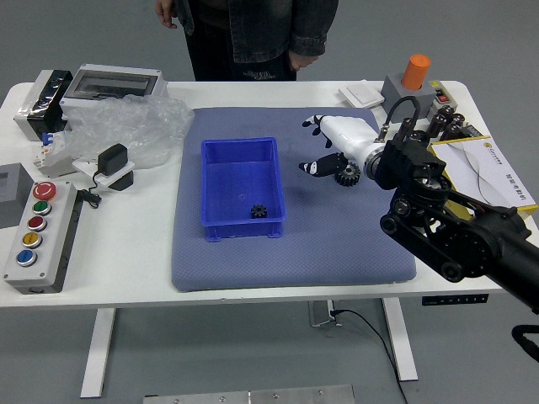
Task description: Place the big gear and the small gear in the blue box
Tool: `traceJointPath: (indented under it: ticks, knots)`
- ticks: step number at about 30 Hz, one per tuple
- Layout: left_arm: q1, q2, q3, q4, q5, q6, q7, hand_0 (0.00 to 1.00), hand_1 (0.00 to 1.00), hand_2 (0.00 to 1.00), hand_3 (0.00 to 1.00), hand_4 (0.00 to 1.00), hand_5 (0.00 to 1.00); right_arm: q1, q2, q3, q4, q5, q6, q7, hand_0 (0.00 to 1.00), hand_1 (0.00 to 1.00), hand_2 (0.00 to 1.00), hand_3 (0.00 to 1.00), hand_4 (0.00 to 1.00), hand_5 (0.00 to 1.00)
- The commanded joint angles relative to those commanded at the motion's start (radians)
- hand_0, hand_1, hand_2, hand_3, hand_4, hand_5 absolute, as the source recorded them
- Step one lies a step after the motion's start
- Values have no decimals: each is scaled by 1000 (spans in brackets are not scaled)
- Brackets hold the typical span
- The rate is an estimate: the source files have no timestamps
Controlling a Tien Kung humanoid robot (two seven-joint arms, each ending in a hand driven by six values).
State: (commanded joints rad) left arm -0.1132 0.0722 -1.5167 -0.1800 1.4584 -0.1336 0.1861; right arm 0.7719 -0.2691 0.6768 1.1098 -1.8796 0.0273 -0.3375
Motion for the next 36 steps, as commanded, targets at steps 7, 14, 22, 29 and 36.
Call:
traceJointPath:
  ticks: [7,14,22,29,36]
  knots:
    - [-3,0,-2,0,5,-2,0,728,679,693,697,436,20,24,10,-10,-137,19,-7,38,656,615,755,811,809,328]
    - [-2,0,0,0,6,-2,0,728,678,694,698,438,21,36,39,-19,-263,41,-24,74,661,615,763,812,803,323]
    - [-1,-2,2,0,5,-2,1,728,678,695,698,439,23,49,72,-24,-379,60,-30,100,665,611,761,808,800,323]
    - [-2,-2,2,0,4,-1,0,727,677,696,700,440,23,53,86,-25,-417,66,-28,103,663,611,760,799,798,323]
    - [-3,-2,2,0,5,-2,0,727,677,696,701,443,27,53,98,-29,-429,69,-30,101,668,602,744,794,798,327]
